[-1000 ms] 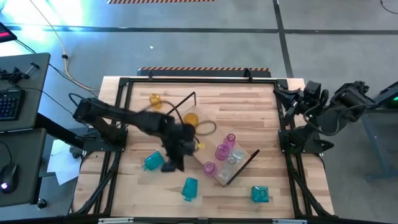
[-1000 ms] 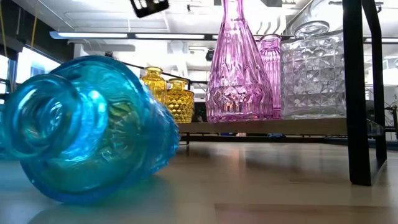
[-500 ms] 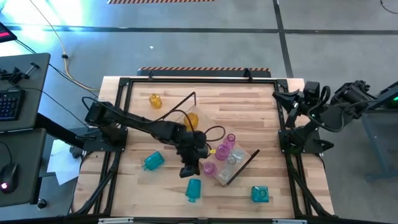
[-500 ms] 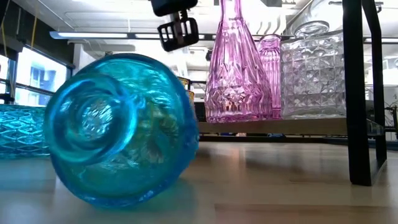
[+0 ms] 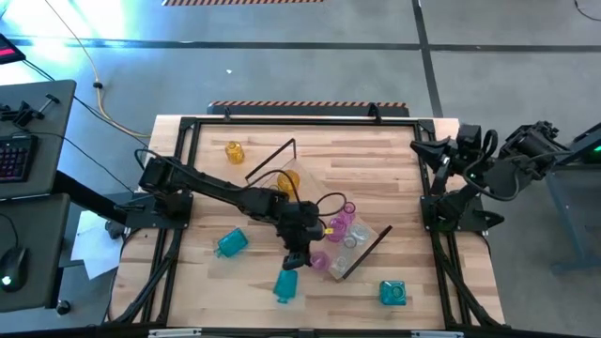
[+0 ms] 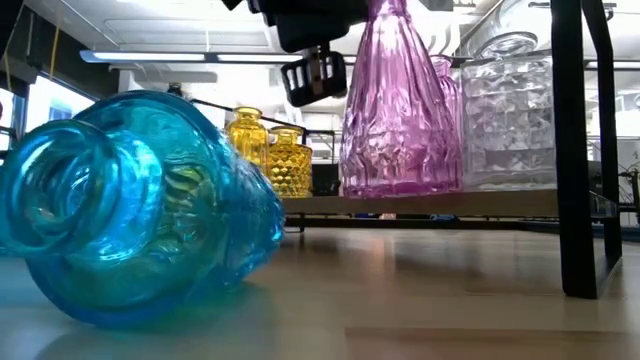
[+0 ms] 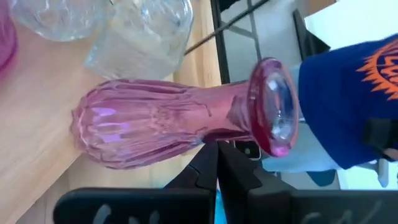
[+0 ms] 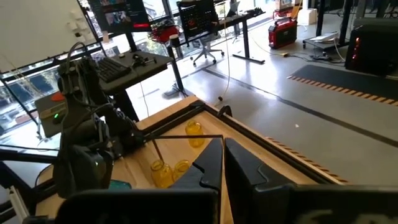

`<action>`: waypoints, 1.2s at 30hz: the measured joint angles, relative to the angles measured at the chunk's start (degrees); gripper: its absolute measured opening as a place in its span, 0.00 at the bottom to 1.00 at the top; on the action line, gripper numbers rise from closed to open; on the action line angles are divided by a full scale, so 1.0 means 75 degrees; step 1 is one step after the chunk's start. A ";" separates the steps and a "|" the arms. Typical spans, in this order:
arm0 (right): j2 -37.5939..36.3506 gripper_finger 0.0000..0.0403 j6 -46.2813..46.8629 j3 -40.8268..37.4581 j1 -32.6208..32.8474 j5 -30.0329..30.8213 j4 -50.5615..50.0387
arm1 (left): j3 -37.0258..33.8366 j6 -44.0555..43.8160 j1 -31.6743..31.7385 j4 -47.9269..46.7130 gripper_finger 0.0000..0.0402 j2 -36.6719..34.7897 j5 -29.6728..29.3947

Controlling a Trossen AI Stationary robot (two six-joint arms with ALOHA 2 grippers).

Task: Sort vases onto shelf
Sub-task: Adjust the pink crystal vases

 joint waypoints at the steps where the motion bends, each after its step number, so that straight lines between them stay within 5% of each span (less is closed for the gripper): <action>1: 0.0002 0.00 0.0000 0.0000 0.0000 -0.0008 0.0002 | 0.0000 -0.0054 0.0000 0.0035 0.00 0.0000 -0.0062; 36: 0.0018 0.00 0.0070 0.0000 0.0000 -0.0256 0.0137 | 0.0003 -0.0797 -0.0219 0.0199 0.00 0.0087 -0.1652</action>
